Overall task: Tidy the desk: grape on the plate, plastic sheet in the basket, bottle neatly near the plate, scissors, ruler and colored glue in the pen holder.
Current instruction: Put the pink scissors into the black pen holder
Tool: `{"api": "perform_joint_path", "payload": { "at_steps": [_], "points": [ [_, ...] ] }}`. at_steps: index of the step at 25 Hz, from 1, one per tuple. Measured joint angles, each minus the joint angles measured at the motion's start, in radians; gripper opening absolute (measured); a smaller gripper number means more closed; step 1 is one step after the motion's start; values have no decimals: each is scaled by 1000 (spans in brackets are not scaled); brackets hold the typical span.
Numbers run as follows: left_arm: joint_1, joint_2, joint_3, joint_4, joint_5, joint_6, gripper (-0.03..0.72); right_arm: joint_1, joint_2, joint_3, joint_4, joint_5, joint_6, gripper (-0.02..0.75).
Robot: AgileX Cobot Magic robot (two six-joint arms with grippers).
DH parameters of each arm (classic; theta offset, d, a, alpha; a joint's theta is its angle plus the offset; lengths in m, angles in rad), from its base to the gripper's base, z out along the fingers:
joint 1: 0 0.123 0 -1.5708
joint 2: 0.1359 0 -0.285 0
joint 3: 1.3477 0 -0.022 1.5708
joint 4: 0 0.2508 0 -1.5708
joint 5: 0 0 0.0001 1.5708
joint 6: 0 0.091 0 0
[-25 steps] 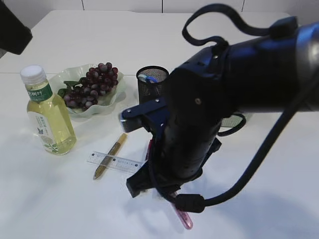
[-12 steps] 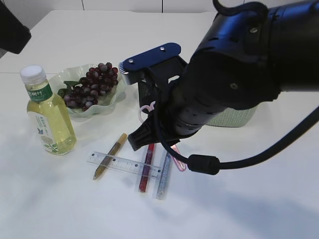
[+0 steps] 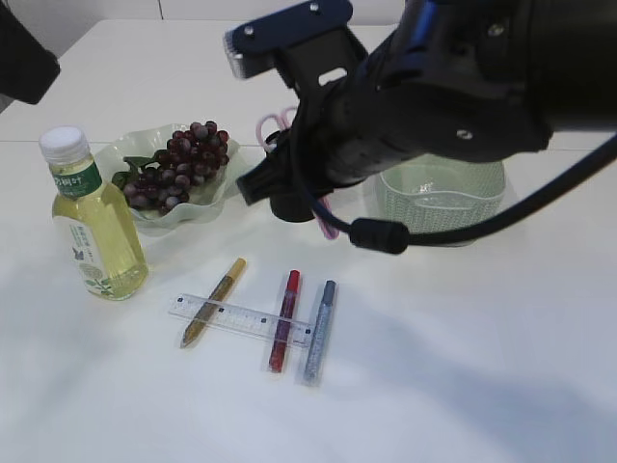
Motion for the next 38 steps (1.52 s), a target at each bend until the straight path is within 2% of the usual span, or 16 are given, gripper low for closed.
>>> {"api": "perform_joint_path", "payload": {
  "at_steps": [9,17,25,38],
  "points": [
    [0,0,0,0,0,0,241,-109,0,-79,-118,-91,30,194],
    [0,0,0,0,0,0,241,-217,37,-98,-239,-310,174,194],
    [0,0,0,0,0,0,240,-267,175,-204,-269,-448,195,194],
    [0,0,0,14,-16,0,240,-328,387,-414,-285,-525,195,193]
  ]
}}
